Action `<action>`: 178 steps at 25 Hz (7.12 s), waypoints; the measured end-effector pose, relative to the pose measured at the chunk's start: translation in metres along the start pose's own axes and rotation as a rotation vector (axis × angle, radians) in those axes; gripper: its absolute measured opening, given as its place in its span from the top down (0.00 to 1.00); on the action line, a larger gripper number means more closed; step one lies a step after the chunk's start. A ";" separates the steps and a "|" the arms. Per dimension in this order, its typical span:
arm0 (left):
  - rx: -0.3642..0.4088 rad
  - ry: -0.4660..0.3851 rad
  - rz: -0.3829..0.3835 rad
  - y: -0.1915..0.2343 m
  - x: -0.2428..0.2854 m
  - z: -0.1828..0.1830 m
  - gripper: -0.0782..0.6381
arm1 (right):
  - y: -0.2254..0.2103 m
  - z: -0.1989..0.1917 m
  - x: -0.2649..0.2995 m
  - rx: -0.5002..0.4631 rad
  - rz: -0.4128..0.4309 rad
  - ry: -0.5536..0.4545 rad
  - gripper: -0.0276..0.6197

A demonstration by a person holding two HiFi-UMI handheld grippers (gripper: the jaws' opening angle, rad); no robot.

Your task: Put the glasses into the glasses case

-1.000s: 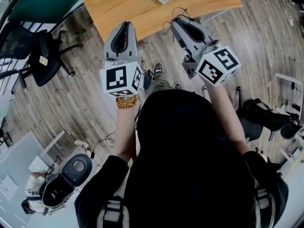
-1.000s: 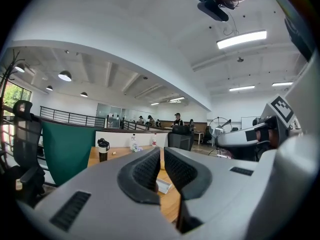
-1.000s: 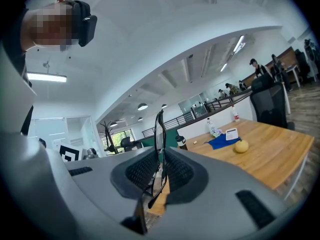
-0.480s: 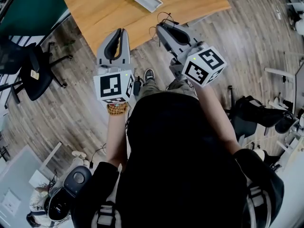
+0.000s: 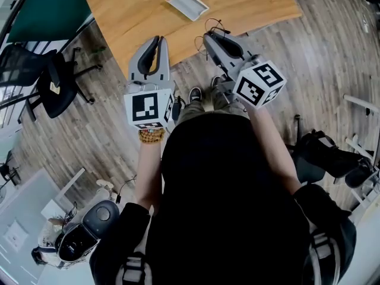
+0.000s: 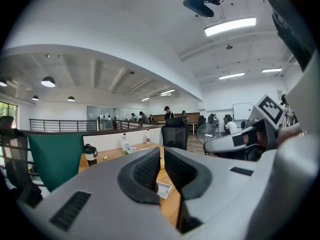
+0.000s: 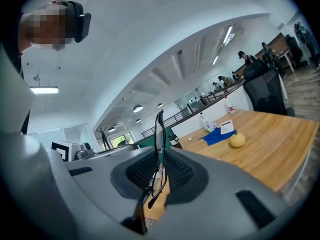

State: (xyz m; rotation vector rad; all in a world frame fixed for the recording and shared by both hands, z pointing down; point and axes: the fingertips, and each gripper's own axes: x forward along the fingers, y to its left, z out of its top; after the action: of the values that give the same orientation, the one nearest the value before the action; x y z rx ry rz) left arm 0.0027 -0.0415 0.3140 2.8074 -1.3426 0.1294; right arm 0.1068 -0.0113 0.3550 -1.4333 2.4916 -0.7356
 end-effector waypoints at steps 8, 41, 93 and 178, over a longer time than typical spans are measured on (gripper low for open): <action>-0.067 0.025 0.048 -0.002 0.046 0.005 0.83 | -0.054 0.012 0.004 0.028 0.038 0.048 0.88; -0.241 0.008 0.111 0.132 0.120 -0.025 0.83 | -0.152 0.002 0.125 0.068 -0.030 0.317 0.88; -0.311 0.109 0.085 0.163 0.128 -0.091 0.83 | -0.224 -0.065 0.192 -0.045 -0.086 0.530 0.87; -0.319 0.118 0.184 0.173 0.104 -0.091 0.83 | -0.288 -0.180 0.232 -0.592 -0.061 0.970 0.87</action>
State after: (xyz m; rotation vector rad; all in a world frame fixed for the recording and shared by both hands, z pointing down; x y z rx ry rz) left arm -0.0730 -0.2252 0.4118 2.3783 -1.4462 0.0750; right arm 0.1366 -0.2684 0.6747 -1.5580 3.6626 -0.9029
